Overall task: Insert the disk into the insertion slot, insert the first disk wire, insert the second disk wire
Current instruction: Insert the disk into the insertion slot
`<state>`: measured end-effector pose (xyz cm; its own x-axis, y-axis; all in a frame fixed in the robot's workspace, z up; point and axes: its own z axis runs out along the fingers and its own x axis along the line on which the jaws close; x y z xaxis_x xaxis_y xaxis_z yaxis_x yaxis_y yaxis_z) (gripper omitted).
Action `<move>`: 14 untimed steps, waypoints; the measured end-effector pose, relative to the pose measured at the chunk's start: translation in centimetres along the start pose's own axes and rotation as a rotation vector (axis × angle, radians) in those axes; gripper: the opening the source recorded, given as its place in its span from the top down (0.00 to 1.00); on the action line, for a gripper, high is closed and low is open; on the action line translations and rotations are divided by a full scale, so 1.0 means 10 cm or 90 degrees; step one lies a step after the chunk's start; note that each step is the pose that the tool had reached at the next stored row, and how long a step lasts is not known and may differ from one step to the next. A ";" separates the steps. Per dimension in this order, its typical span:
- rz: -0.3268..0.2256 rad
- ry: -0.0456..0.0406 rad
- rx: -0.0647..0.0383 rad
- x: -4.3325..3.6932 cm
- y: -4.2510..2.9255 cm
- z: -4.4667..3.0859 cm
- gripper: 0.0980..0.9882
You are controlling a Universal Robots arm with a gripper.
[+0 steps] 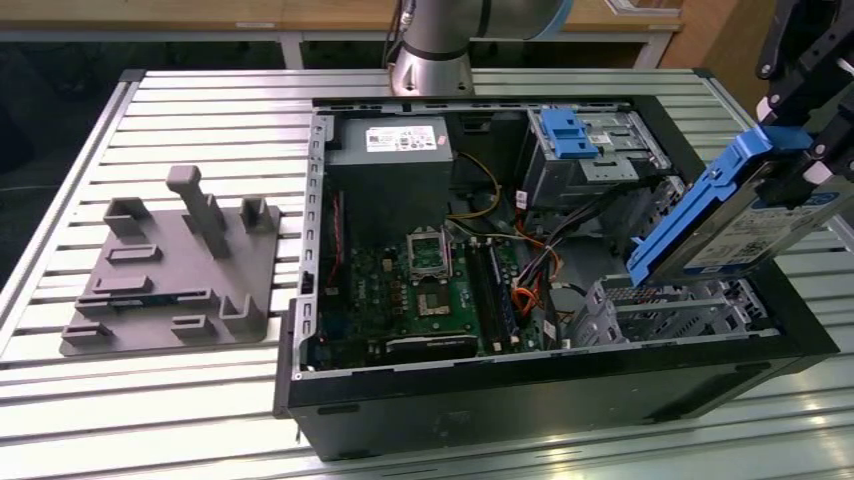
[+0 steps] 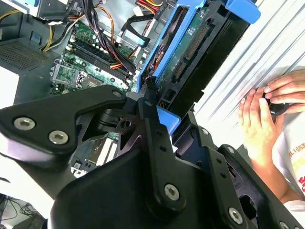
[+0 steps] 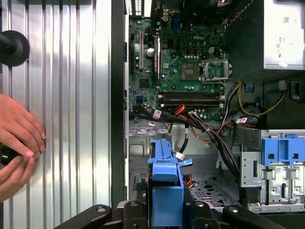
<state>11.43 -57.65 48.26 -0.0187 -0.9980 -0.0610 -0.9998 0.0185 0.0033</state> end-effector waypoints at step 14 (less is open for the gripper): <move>0.007 0.0000 0.000 0.003 0.000 0.053 0.70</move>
<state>11.43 -57.65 47.73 -0.0299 -0.9977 -0.0611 -0.9996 0.0298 0.0034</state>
